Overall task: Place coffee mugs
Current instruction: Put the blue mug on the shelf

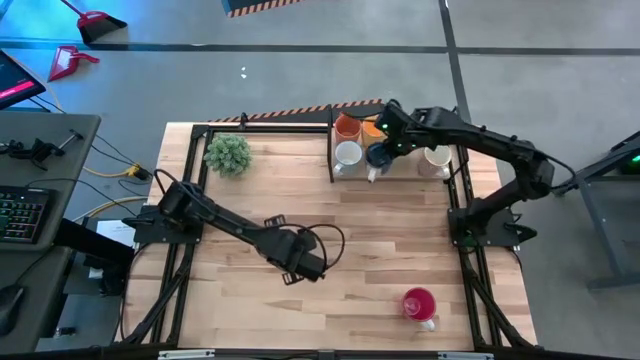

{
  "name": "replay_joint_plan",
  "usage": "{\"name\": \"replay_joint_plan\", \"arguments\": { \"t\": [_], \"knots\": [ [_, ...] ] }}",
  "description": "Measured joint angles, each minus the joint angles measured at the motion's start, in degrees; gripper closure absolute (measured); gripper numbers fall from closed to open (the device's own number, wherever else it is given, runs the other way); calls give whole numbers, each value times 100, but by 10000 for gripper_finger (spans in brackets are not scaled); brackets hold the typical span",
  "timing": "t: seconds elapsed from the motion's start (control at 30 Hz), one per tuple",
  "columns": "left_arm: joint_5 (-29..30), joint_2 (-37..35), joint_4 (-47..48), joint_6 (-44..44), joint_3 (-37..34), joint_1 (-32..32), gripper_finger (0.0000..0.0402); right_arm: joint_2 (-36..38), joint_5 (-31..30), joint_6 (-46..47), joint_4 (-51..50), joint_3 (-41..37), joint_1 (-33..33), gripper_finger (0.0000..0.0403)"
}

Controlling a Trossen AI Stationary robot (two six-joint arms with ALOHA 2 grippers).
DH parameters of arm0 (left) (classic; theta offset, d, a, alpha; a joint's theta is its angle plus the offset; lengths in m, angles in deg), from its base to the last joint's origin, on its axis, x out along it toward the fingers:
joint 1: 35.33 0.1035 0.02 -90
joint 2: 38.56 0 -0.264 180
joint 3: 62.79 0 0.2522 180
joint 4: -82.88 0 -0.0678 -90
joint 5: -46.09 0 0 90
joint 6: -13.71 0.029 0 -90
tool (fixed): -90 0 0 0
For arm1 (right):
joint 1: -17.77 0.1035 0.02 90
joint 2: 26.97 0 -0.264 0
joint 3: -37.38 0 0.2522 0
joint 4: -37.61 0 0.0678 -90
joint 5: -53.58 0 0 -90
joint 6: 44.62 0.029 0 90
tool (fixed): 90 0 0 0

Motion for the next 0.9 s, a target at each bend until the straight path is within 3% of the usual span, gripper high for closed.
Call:
{"name": "replay_joint_plan", "arguments": {
  "t": [0.4,0.9],
  "knots": [
    [51,0,215,-672,-47,-368,289,-628,221,-324,192,-2,-391,403],
    [244,0,644,-888,-49,-461,289,-721,155,-406,159,-2,-522,403]
  ]
}}
